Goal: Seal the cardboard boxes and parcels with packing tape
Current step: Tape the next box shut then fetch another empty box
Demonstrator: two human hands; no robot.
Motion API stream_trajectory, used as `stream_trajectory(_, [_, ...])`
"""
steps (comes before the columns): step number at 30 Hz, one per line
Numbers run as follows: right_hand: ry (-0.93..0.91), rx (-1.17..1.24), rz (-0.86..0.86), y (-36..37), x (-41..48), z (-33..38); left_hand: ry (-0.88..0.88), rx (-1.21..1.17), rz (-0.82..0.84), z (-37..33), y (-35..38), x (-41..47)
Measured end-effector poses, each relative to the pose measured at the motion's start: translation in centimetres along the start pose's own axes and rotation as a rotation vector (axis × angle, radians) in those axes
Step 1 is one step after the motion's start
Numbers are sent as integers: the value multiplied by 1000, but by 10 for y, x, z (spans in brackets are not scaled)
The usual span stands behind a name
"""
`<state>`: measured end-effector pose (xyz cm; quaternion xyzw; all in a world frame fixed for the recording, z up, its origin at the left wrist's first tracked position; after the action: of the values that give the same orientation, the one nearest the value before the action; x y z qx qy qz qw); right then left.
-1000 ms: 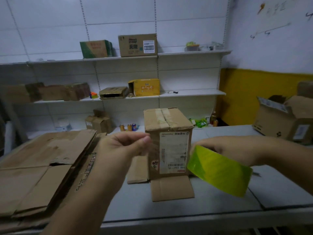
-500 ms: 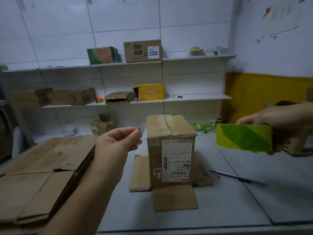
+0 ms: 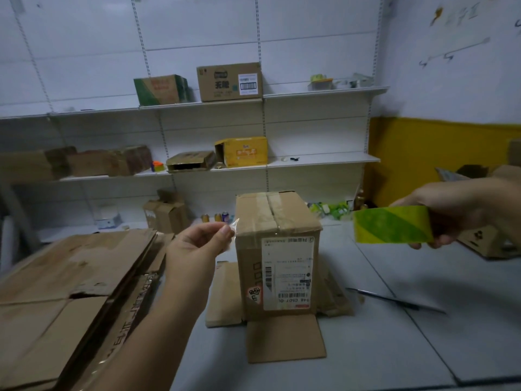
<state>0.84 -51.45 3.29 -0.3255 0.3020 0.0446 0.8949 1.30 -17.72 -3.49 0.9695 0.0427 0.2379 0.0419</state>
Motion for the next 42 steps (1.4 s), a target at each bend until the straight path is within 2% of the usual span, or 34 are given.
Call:
stream_trajectory(2, [-5, -16, 28, 15, 3, -26, 13, 21, 61, 5, 4, 0])
stream_trajectory(4, [34, -17, -13, 9, 21, -45, -2, -7, 122, 12, 7, 1])
stream_trajectory(8, [37, -24, -35, 13, 29, -39, -89, -217, 266, 23, 18, 4])
stream_trajectory(10, [33, -11, -29, 15, 31, -39, -131, -221, 261, 30, 18, 3])
stream_trajectory(11, [30, -4, -27, 15, 32, -37, -117, -184, 196, 30, 15, 3])
stream_trajectory(12, [32, 5, -18, 13, 34, -38, -41, -83, 99, 26, 8, 3])
stream_trajectory(13, [37, 9, -14, 12, 36, -39, 124, 82, 4, 14, 2, 3])
stream_trajectory(14, [38, 22, -20, 12, 36, -39, 365, 268, -24, -7, 2, 2])
stream_trajectory(15, [34, 28, -27, 10, 37, -39, 622, 443, 55, -27, 10, 1])
stream_trajectory(16, [29, 29, -18, 7, 41, -41, 830, 598, 219, -38, 24, -1])
stream_trajectory(17, [29, 17, -21, 4, 40, -42, 957, 734, 405, -41, 40, -2])
stream_trajectory(18, [28, 12, -20, 3, 39, -42, 976, 876, 557, -36, 50, 4])
stream_trajectory(19, [31, 13, -19, 2, 39, -42, 912, 995, 666, -30, 57, 12])
stream_trajectory(20, [32, 14, -12, -1, 40, -44, 830, 1069, 736, -23, 60, 20])
stream_trajectory(22, [31, 15, -7, -4, 40, -45, 818, 1124, 789, -13, 63, 26])
stream_trajectory(26, [34, -7, -13, -5, 39, -45, 992, 1152, 795, -12, 65, 28])
stream_trajectory(30, [4, -7, 34, 11, 35, -38, 1028, 1039, 908, -21, 50, 28])
stream_trajectory(32, [-12, -16, 66, 23, 33, -34, 976, 1072, 942, -28, 39, 27])
stream_trajectory(35, [-24, -20, 53, 32, 34, -28, 772, 1128, 993, -42, 41, 25])
stream_trajectory(42, [-35, -3, 18, 33, 35, -30, 850, 1358, 875, -38, 119, 3])
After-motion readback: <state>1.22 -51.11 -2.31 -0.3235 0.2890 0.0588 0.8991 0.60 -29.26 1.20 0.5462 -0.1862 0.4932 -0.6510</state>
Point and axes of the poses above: each hand's wrist, its own x-axis towards the middle knuckle, its own y-axis out of the palm, z = x × y, the point moved 5 cm from there along x, towards the middle knuckle, and after that the axes turned 6 degrees about y, right-handed, at the moved point
